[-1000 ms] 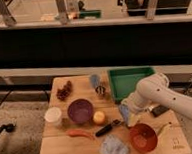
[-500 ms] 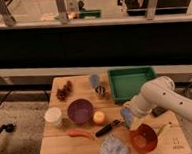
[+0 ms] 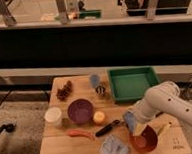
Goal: Wipe red bowl with sponge
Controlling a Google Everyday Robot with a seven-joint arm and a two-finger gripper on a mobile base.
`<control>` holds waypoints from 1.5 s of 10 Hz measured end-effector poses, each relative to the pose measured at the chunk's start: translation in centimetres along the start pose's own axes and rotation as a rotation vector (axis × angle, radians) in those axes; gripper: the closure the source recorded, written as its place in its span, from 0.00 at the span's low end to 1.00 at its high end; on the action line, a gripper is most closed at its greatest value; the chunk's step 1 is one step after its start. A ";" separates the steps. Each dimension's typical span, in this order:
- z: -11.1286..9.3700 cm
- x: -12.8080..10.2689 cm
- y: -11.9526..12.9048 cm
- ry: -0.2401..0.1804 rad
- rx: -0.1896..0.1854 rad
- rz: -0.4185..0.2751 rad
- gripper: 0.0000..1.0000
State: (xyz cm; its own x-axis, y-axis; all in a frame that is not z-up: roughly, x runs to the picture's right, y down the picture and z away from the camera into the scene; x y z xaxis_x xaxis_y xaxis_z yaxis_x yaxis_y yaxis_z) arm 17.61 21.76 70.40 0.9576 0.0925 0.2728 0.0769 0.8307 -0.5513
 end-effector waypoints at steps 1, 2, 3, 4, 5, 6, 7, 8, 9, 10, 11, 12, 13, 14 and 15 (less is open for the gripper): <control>-0.2 0.4 0.6 0.001 0.005 0.002 1.00; -0.4 0.6 1.1 0.000 0.011 0.003 1.00; -0.6 0.5 1.4 -0.002 0.014 -0.001 1.00; -0.7 0.3 1.8 -0.006 0.015 -0.006 1.00; -0.7 0.1 2.1 -0.010 0.016 -0.014 1.00; -0.8 -0.4 2.5 -0.013 0.017 -0.024 1.00; -0.8 -0.7 2.7 -0.015 0.018 -0.030 1.00; -0.9 -1.0 2.8 -0.016 0.017 -0.039 1.00; -0.8 -1.2 2.9 -0.015 0.015 -0.046 1.00; -0.7 -1.3 3.1 -0.012 0.013 -0.051 1.00; -0.6 -1.2 3.3 -0.010 0.010 -0.053 1.00; -0.4 -1.1 3.5 -0.006 0.006 -0.052 1.00; -0.2 -0.9 3.8 -0.002 0.001 -0.048 1.00; 0.0 -0.6 4.2 0.002 -0.004 -0.042 1.00; 0.2 -0.2 4.5 0.005 -0.009 -0.034 1.00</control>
State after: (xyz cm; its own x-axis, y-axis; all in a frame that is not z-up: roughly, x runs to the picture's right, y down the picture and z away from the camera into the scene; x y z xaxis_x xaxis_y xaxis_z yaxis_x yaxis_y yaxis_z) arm 17.74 25.61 68.05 0.9557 0.0618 0.2877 0.1116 0.8286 -0.5486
